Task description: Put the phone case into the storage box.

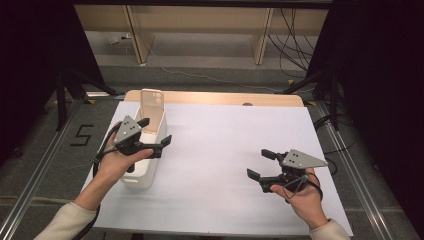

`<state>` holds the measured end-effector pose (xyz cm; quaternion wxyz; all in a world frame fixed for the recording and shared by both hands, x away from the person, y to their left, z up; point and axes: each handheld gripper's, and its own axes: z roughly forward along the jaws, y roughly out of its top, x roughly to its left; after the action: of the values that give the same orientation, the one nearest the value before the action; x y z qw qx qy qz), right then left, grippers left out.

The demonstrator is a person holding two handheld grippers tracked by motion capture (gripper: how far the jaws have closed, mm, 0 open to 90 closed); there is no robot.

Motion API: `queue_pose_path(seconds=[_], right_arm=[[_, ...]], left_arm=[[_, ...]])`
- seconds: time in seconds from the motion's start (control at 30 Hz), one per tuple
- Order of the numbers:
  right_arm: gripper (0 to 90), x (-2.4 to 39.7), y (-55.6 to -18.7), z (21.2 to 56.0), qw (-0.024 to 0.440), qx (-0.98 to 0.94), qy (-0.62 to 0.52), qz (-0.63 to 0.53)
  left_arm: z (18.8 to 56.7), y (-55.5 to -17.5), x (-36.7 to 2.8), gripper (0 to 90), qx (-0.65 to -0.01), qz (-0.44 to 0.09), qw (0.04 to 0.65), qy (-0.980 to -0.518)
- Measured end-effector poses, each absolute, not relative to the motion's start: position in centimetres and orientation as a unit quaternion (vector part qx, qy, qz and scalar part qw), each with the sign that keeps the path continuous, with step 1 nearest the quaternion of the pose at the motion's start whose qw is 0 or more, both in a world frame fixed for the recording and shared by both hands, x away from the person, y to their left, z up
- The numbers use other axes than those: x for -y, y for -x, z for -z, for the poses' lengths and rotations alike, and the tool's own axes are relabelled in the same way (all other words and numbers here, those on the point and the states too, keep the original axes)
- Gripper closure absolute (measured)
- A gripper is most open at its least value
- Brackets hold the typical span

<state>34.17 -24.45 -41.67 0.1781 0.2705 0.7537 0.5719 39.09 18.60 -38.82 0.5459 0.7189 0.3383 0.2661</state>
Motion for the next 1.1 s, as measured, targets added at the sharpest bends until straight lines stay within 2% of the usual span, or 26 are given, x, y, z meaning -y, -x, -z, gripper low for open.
queue_pose_path(seconds=[0.6,0.8,0.83,0.93,0.97,1.1], right_arm=[[16.5,24.5,-34.0,41.5,0.176,-0.756,-0.274,-0.568],[16.5,24.3,-33.9,41.6,0.161,-0.752,-0.28,-0.574],[16.5,24.4,-34.1,41.6,0.178,-0.751,-0.269,-0.576],[16.5,24.4,-34.1,41.6,0.178,-0.75,-0.27,-0.577],[16.5,24.3,-33.9,41.6,0.162,-0.752,-0.279,-0.575],[16.5,24.3,-33.9,41.6,0.162,-0.752,-0.279,-0.575]], left_arm=[[39.8,-36.9,-16.5,6.4,-0.311,-0.243,0.555,-0.733],[40.2,-36.4,-15.8,6.6,-0.301,-0.238,0.558,-0.736],[40.3,-36.4,-15.8,6.6,-0.3,-0.237,0.557,-0.737],[40.4,-36.1,-15.6,6.7,-0.296,-0.238,0.559,-0.737],[40.4,-36.1,-15.6,6.7,-0.294,-0.239,0.558,-0.738],[40.5,-35.7,-15.4,6.7,-0.287,-0.244,0.559,-0.739]])
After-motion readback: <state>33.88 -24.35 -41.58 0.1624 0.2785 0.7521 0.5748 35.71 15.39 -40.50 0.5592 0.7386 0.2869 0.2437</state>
